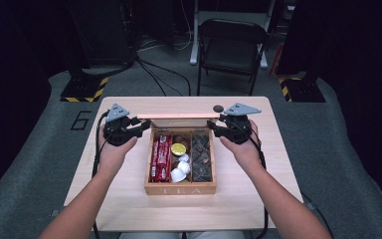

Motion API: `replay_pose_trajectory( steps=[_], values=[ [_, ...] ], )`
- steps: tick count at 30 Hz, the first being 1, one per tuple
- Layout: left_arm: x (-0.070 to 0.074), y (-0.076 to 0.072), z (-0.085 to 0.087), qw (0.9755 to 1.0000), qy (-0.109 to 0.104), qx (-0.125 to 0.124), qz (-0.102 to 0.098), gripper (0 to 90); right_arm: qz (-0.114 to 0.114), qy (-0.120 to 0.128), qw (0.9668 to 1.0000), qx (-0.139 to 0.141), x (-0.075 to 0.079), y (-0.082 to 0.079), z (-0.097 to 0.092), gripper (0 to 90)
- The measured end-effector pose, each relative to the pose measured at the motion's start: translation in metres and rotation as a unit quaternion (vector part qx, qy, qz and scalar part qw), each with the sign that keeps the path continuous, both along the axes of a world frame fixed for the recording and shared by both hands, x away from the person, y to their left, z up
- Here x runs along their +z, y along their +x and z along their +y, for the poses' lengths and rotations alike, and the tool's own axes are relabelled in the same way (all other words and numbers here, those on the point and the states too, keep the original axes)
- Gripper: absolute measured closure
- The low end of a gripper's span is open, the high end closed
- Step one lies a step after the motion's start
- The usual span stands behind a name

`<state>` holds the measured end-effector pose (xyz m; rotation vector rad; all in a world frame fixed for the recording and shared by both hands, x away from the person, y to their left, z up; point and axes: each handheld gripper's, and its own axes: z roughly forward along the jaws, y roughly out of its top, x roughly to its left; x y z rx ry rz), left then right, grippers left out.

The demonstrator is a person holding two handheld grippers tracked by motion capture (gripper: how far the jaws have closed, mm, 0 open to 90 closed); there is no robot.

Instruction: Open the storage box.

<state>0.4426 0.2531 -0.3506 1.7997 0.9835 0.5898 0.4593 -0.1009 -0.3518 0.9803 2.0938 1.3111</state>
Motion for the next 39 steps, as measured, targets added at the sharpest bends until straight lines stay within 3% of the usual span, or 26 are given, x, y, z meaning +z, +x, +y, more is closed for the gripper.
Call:
replay_pose_trajectory(
  steps=[8,19,30,39],
  values=[
    [0.004,0.011,0.001,1.0,-0.009,0.001,0.003,60.9,0.009,0.006,0.9999,-0.006,-0.015,0.016,-0.005,49.3],
    [0.008,0.02,0.002,0.9998,-0.016,0.004,0.007,61.1,0.023,0.004,0.9997,-0.009,-0.023,0.031,0.0,49.3],
    [0.012,0.032,0.003,0.9997,-0.022,0.006,0.011,61.4,0.034,0.009,0.9988,-0.033,-0.034,0.05,0.004,53.5],
    [0.014,0.04,0.003,0.9995,-0.027,0.008,0.017,61.7,0.046,-0.005,0.9985,-0.031,-0.044,0.059,0.005,54.3]
  ],
)
